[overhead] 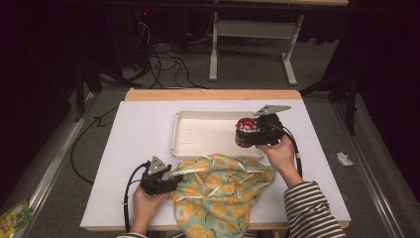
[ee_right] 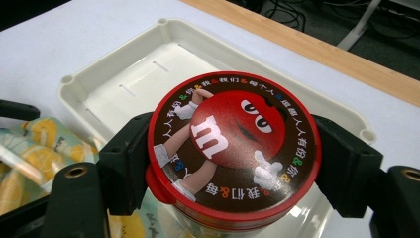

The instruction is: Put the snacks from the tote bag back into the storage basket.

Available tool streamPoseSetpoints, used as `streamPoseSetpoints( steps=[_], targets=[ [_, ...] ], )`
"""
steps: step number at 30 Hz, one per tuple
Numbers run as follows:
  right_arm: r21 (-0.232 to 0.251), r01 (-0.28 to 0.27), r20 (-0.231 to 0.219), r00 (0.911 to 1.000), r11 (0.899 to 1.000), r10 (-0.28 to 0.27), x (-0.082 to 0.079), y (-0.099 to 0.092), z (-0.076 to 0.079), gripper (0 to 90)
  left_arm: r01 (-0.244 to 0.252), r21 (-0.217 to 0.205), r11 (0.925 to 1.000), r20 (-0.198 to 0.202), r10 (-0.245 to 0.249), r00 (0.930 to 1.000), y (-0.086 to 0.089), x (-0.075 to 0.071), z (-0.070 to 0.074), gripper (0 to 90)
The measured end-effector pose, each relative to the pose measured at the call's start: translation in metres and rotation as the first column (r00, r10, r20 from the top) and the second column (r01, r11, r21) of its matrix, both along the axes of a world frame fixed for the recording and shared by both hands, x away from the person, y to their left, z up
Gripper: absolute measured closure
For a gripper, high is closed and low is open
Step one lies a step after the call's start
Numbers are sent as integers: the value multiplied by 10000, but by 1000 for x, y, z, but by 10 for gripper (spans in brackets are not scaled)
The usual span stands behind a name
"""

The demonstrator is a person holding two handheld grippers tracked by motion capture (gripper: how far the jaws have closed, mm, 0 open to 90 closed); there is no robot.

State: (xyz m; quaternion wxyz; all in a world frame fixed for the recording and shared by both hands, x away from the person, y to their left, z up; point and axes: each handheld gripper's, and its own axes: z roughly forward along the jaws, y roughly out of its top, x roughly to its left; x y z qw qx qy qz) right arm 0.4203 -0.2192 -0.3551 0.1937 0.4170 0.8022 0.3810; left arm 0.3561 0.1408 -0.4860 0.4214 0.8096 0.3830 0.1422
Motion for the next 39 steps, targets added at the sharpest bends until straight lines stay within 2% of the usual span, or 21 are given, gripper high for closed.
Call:
streamPoseSetpoints(
  steps=[8,24,39],
  targets=[
    [-23,56,103,9999,10000,-56,11,5,-1,260,42,-4,10000,4,-42,10000,1,0,0,398],
    [-59,406,-407,9983,9992,-409,40,14,-20,260,96,-40,9999,12,-96,10000,1,0,0,397],
    [-398,663,-758,9947,9970,-692,57,19,-37,260,144,-55,9999,20,-144,9999,1,0,0,396]
  ],
)
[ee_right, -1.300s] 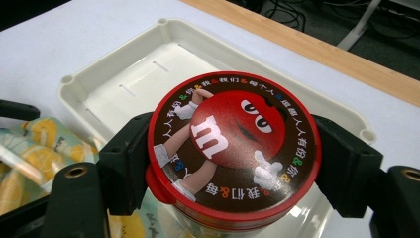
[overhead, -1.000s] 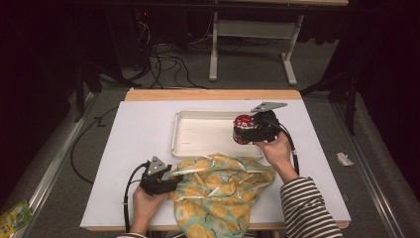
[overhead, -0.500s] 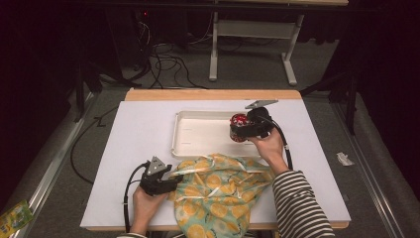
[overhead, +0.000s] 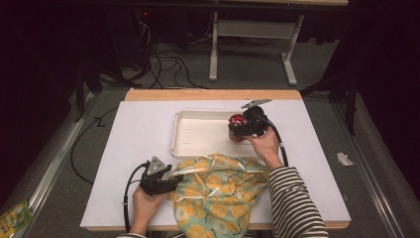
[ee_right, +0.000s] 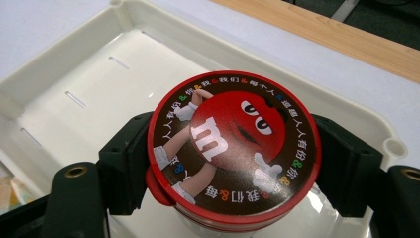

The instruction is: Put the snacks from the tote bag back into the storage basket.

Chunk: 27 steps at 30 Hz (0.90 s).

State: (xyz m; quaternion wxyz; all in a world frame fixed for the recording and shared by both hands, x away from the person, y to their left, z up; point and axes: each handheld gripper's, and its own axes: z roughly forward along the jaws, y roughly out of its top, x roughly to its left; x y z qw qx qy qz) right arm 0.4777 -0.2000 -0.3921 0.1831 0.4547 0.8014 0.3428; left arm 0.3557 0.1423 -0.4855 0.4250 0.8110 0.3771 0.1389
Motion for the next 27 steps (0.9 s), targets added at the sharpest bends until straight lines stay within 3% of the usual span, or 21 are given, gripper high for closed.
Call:
streamPoseSetpoints(
  steps=[27],
  targets=[
    [-621,-56,-540,9985,9981,23,15,19,-25,259,16,47,10000,-10,-16,10000,-1,0,0,397]
  ],
)
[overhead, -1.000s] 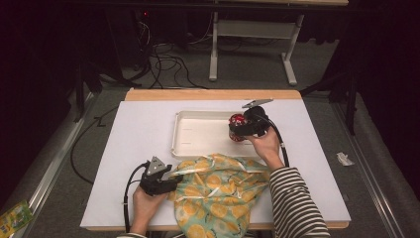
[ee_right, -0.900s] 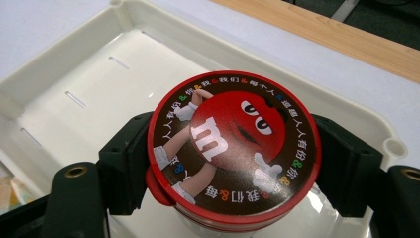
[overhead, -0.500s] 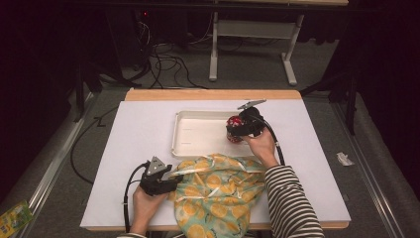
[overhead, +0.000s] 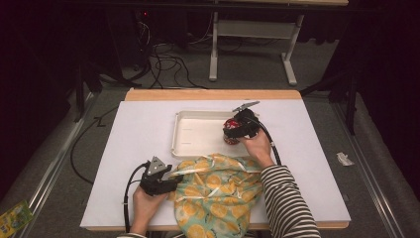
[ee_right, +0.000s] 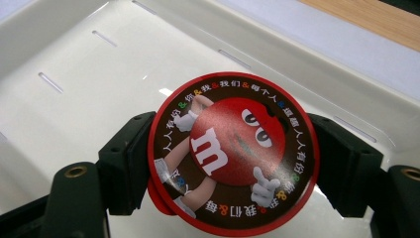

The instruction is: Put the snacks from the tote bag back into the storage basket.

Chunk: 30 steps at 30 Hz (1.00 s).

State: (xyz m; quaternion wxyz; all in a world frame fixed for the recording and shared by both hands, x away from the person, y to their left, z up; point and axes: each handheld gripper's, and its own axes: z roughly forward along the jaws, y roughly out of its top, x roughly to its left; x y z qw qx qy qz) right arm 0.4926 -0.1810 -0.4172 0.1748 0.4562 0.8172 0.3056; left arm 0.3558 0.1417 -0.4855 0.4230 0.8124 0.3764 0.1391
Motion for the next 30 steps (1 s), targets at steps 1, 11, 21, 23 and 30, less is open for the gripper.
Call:
streamPoseSetpoints(
  steps=[1,11,21,23,30],
  targets=[
    [0,-34,-17,10000,10000,34,0,1,-1,258,-2,-6,10000,-6,2,10000,0,0,0,397],
    [-70,-169,70,9998,9998,170,0,3,-3,252,14,-9,10000,-16,-14,10000,0,0,0,396],
    [356,96,262,9996,9993,-105,-10,-3,7,199,-18,-4,10000,-5,18,10000,-1,0,0,395],
    [319,97,321,9994,9994,-107,-12,-5,8,198,-17,-20,10000,-5,17,10000,-1,0,0,394],
    [240,189,168,9997,9995,-193,-23,-11,4,201,-33,-21,10000,18,33,10000,-1,0,0,393]
  ],
)
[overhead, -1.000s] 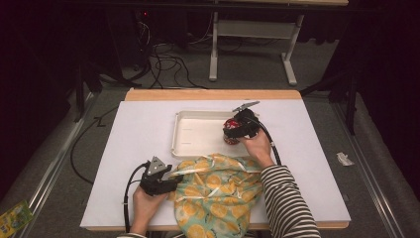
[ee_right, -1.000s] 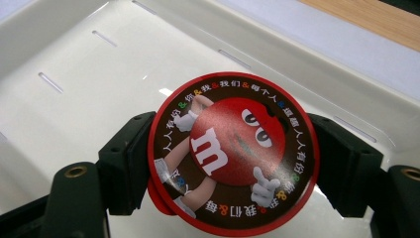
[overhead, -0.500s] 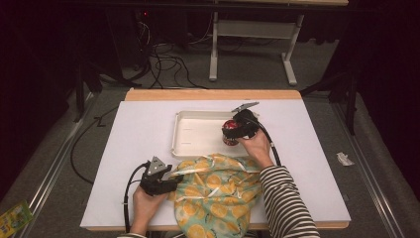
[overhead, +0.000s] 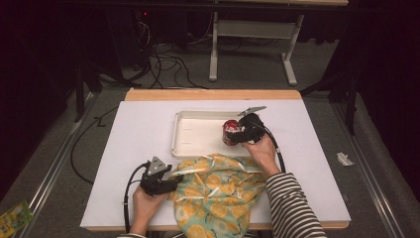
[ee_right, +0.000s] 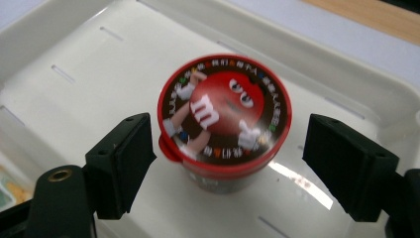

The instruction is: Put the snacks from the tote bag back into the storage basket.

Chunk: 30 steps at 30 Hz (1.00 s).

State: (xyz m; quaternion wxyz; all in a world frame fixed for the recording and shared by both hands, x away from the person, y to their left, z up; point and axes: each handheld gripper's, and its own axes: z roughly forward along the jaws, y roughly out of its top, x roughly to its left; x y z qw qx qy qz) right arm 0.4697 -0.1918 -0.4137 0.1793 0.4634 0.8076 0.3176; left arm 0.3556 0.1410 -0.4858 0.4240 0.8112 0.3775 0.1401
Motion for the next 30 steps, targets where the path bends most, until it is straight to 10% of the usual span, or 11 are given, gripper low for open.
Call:
streamPoseSetpoints(
  steps=[18,30],
  targets=[
    [-365,180,-563,9982,9992,-200,-11,-3,-18,474,-42,113,9999,169,40,9998,-1,-2,0,385],
    [-503,225,-705,9972,9985,-261,0,-3,-25,553,208,-673,9975,331,-186,9993,6,-4,2,401]
  ],
)
